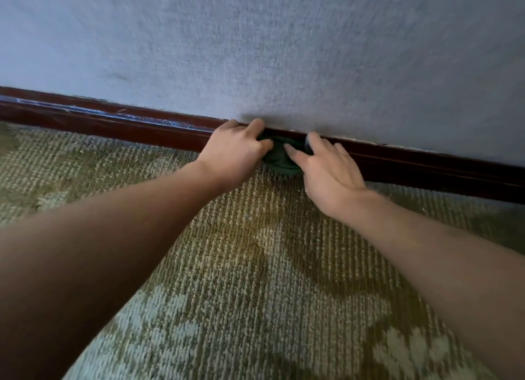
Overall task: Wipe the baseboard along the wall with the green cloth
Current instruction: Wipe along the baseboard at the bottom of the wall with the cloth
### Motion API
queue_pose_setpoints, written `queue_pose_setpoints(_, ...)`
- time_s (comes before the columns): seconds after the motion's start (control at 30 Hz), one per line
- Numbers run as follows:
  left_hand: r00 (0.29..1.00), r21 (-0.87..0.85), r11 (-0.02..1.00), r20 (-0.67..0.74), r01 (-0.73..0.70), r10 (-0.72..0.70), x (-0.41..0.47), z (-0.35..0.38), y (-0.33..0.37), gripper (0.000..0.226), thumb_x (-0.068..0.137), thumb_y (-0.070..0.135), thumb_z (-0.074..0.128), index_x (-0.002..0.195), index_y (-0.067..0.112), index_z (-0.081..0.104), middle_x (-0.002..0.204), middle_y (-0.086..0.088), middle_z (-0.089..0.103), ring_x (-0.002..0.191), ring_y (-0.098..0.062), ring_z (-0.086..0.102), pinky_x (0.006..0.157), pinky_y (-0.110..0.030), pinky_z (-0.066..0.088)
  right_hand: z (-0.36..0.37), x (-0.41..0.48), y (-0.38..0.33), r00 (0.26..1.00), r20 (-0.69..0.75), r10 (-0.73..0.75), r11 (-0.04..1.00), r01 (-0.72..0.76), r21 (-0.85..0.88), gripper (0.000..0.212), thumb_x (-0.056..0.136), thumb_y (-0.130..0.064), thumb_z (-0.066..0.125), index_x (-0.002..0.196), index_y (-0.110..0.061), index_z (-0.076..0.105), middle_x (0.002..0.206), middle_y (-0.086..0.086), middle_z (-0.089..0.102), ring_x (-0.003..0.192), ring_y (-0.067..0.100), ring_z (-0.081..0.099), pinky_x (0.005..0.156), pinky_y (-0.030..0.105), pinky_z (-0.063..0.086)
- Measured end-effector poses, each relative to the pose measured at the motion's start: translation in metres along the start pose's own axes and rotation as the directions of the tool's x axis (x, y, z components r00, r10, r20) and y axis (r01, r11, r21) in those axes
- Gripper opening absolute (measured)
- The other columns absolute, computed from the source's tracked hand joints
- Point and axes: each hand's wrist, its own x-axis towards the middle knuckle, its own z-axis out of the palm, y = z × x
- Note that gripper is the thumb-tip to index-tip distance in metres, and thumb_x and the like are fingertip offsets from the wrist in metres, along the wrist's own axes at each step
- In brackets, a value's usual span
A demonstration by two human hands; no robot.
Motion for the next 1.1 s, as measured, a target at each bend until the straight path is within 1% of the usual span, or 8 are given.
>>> queue_pose_setpoints(0.23,0.997,0.149,0.986,0.043,-0.071,0.065,-0.004,0.0,0.007,0.018,0.082,0.011,0.061,0.099,0.009,0.067,0.093,-0.011,0.058,0.072,-0.025,0.061,0.072,-0.034,0.046,-0.004,-0.005,-0.002,0.998,0.01,-0.063,0.99,0.064,-0.127,0.054,0.092,-0.011,0.044,0.143,-0.02,0.027,0.123,0.012,0.033,0.111,0.028,0.038,0.09,0.034,0.03)
queue_pose_setpoints(0.3,0.997,0.131,0.988,-0.006,-0.082,0.083,-0.005,-0.002,0.01,0.015,0.072,0.007,0.071,0.087,0.007,0.071,0.08,-0.012,0.06,0.059,-0.026,0.061,0.062,-0.03,0.047,-0.005,-0.008,0.004,0.999,-0.007,-0.045,0.987,0.044,-0.157,0.055,0.092,-0.012,0.043,0.143,-0.021,0.026,0.124,0.013,0.032,0.114,0.029,0.037,0.093,0.035,0.028)
queue_pose_setpoints(0.37,0.996,0.105,0.992,-0.041,-0.073,0.078,0.0,-0.005,0.012,0.015,0.07,0.005,0.072,0.085,0.006,0.072,0.078,-0.014,0.061,0.057,-0.027,0.06,0.06,-0.03,0.046,-0.008,-0.009,0.009,1.0,-0.022,-0.011,0.988,0.008,-0.155,0.055,0.092,-0.013,0.044,0.142,-0.023,0.026,0.123,0.012,0.033,0.115,0.029,0.037,0.093,0.035,0.027)
queue_pose_setpoints(0.6,0.999,-0.025,1.0,-0.048,0.018,-0.019,0.007,0.005,0.013,0.023,0.086,0.01,0.055,0.106,0.009,0.067,0.098,-0.014,0.057,0.08,-0.029,0.06,0.074,-0.037,0.04,-0.005,-0.009,0.014,1.0,-0.004,0.017,0.999,-0.017,-0.035,0.053,0.094,-0.013,0.04,0.143,-0.027,0.026,0.119,0.009,0.035,0.106,0.027,0.042,0.088,0.033,0.025)
queue_pose_setpoints(0.77,0.997,-0.04,0.998,-0.058,0.043,-0.045,0.007,0.001,0.015,0.019,0.08,0.005,0.06,0.096,0.004,0.07,0.091,-0.017,0.059,0.071,-0.031,0.06,0.071,-0.037,0.043,-0.003,-0.012,0.009,0.998,0.02,0.057,0.998,-0.057,0.003,0.059,0.091,-0.009,0.046,0.144,-0.028,0.025,0.12,0.009,0.034,0.094,0.024,0.04,0.081,0.031,0.027)
queue_pose_setpoints(0.83,1.0,0.012,1.0,0.009,0.005,-0.005,0.005,0.002,0.017,0.02,0.083,0.008,0.057,0.099,0.008,0.069,0.096,-0.013,0.057,0.077,-0.029,0.06,0.076,-0.036,0.041,-0.002,-0.014,0.007,0.999,0.028,0.026,1.0,-0.026,-0.012,0.056,0.092,-0.01,0.045,0.142,-0.027,0.027,0.119,0.009,0.034,0.088,0.023,0.036,0.076,0.029,0.025)
queue_pose_setpoints(0.93,0.993,0.109,0.994,0.117,-0.023,0.01,-0.004,0.011,0.018,0.025,0.088,0.016,0.051,0.11,0.018,0.063,0.105,-0.005,0.052,0.087,-0.021,0.058,0.081,-0.031,0.036,0.004,-0.021,0.002,0.998,0.064,-0.02,0.998,0.024,-0.064,0.055,0.093,-0.01,0.043,0.143,-0.024,0.024,0.123,0.011,0.032,0.1,0.025,0.037,0.079,0.029,0.027)
queue_pose_setpoints(1.1,0.994,0.213,0.971,0.006,-0.105,0.106,-0.009,0.004,0.012,0.022,0.062,0.009,0.076,0.083,0.012,0.073,0.074,-0.007,0.06,0.053,-0.021,0.058,0.061,-0.025,0.045,0.007,-0.019,0.0,1.0,0.001,-0.024,0.992,0.024,-0.127,0.061,0.091,-0.008,0.045,0.145,-0.021,0.019,0.121,0.011,0.031,0.105,0.026,0.037,0.084,0.032,0.029)
